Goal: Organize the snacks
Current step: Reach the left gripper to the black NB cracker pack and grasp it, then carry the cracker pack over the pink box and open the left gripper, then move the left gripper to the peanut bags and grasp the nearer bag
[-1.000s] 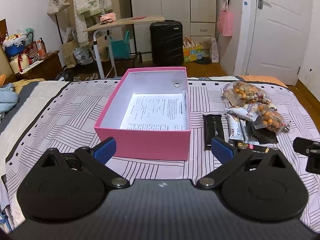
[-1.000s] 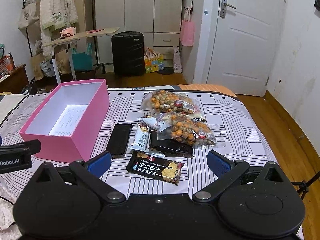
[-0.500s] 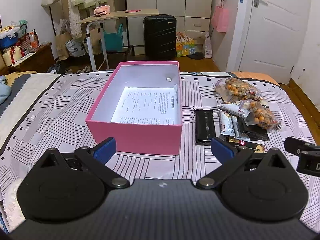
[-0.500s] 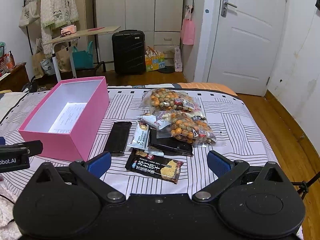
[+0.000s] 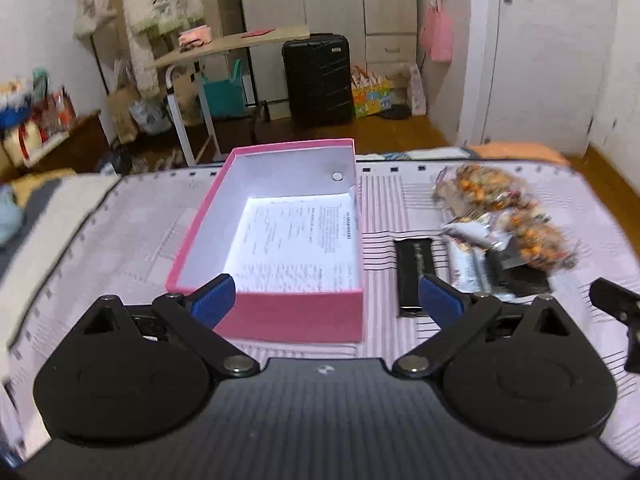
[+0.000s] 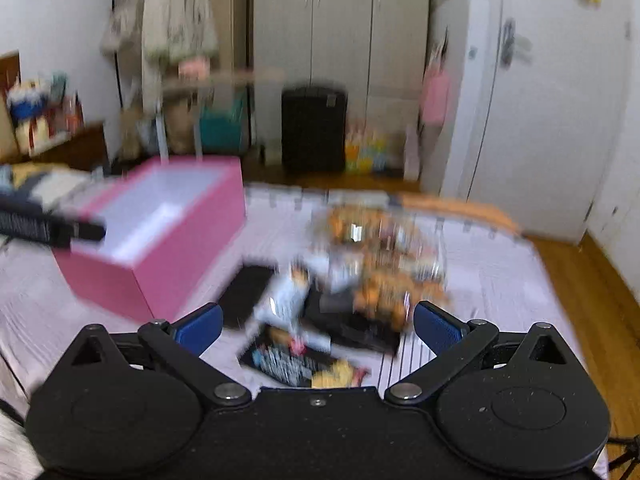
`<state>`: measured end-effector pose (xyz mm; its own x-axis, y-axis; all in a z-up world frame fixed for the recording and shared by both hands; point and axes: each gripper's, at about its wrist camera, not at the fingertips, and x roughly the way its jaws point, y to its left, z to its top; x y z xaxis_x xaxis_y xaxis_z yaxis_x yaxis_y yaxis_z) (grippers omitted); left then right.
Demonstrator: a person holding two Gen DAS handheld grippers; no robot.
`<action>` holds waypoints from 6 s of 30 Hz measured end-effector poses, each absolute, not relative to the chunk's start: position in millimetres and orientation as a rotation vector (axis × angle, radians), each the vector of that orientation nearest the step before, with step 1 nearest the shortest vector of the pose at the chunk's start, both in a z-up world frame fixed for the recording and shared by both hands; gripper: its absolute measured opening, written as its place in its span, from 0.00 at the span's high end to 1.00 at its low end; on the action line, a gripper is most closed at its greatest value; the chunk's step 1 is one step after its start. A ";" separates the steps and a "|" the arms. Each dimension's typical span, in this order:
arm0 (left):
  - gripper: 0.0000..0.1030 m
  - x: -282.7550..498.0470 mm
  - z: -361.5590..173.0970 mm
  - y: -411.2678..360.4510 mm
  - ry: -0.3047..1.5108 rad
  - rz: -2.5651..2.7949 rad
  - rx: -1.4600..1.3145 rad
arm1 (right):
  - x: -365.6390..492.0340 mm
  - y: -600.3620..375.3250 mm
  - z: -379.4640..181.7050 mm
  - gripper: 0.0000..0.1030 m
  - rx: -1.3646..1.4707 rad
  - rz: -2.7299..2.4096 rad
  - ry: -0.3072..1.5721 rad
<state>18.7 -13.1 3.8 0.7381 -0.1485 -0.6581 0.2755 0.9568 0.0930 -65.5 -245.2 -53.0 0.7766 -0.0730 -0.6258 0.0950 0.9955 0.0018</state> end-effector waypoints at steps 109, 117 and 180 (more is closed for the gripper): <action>0.41 232.3 -56.7 41.1 0.807 -0.343 -0.072 | 146.1 -168.6 -22.3 0.25 -0.042 0.376 0.738; 0.41 189.0 -8.4 25.6 0.826 -0.423 -0.001 | 100.6 -218.0 17.4 0.20 -0.040 0.431 0.796; 0.58 160.2 -132.1 -245.5 1.162 -0.675 -0.177 | 40.3 -436.0 -180.1 0.00 0.244 0.270 0.877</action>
